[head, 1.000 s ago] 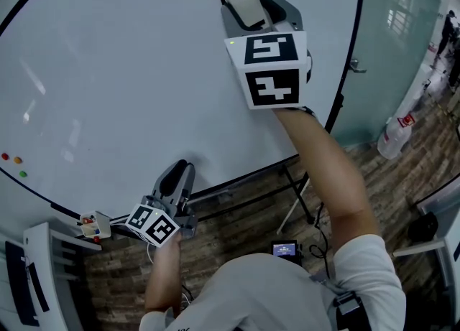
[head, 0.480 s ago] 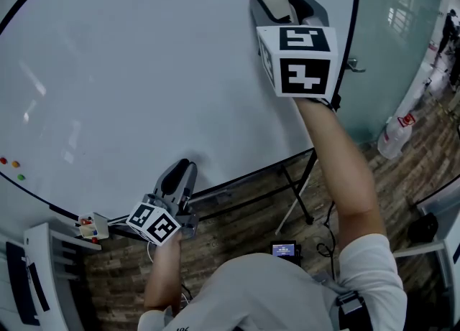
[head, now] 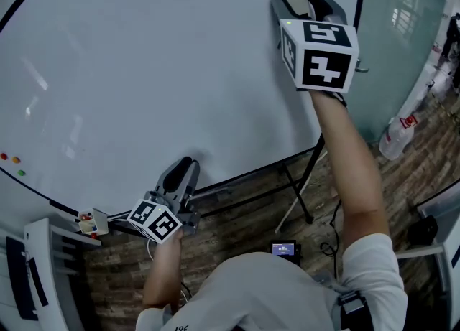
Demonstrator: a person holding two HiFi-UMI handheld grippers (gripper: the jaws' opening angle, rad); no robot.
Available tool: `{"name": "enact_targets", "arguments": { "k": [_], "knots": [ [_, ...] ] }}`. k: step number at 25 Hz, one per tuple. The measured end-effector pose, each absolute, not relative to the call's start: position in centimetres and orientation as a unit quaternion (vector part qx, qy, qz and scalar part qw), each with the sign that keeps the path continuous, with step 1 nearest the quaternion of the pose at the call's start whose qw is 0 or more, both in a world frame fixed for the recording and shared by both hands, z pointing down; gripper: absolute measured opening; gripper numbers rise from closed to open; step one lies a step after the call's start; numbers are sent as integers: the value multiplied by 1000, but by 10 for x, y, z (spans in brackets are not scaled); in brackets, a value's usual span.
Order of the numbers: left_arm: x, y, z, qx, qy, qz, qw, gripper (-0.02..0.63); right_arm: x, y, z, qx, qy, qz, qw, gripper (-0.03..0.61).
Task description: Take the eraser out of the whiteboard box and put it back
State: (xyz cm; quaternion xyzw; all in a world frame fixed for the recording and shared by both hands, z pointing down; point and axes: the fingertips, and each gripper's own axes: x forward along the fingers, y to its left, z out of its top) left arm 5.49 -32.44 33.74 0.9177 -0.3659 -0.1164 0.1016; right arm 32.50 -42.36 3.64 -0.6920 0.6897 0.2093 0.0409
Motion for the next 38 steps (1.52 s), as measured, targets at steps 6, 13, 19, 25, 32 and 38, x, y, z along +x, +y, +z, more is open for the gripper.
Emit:
{"name": "enact_targets", "arguments": {
  "k": [6, 13, 19, 25, 32, 38],
  "knots": [
    [49, -320, 339, 915, -372, -117, 103, 91, 333, -426, 38, -697, 686, 207, 36, 253],
    [44, -310, 343, 911, -380, -120, 104, 91, 341, -424, 38, -700, 681, 213, 24, 253],
    [26, -304, 348, 903, -396, -126, 109, 91, 340, -426, 42, -705, 676, 212, 18, 253],
    [18, -297, 349, 899, -403, -130, 110, 91, 363, -423, 44, -725, 662, 184, 33, 253],
    [8, -286, 349, 891, -418, -140, 111, 91, 358, -403, 43, -699, 688, 182, 62, 253],
    [-4, -270, 342, 890, -421, -144, 102, 91, 330, -384, 51, -664, 722, 181, 66, 253]
  ]
}}
